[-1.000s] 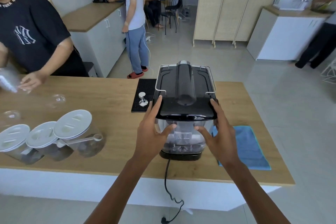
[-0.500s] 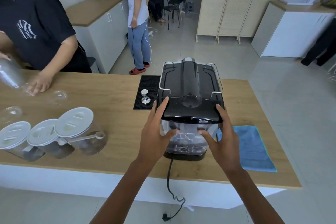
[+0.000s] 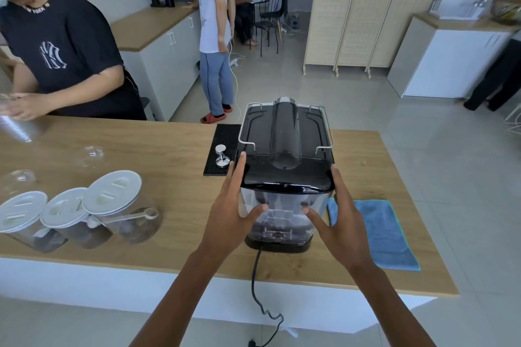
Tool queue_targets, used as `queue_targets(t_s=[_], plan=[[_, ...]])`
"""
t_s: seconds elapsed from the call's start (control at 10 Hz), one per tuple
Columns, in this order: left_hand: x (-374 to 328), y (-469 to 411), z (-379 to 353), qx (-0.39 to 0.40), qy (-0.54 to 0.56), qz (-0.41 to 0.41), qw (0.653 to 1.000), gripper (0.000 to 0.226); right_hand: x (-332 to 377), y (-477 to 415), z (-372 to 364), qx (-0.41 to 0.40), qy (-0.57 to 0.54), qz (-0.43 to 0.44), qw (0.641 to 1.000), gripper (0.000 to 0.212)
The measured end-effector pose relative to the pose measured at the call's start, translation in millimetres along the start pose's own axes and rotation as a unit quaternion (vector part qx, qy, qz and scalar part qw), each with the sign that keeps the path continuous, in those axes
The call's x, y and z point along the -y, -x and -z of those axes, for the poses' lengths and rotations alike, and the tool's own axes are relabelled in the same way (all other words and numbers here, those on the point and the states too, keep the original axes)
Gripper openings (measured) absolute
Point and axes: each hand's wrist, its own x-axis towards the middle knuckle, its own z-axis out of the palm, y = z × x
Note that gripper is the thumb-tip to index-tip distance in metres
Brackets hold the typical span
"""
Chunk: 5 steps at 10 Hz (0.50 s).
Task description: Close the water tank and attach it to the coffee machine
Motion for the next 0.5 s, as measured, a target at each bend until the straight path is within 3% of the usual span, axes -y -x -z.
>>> queue_targets(t_s=[0.3,0.5], plan=[[-4,12,1,-0.013,-0.048,-0.002,0.999,0.11,-1,1,14,0.02,0.034,0.014,0.999,0.09],[39,35,1,-0.002,-0.089,0.034,0.995,0.124,-29,16,4,0.019,0.079,-0.015,0.997,0.093]])
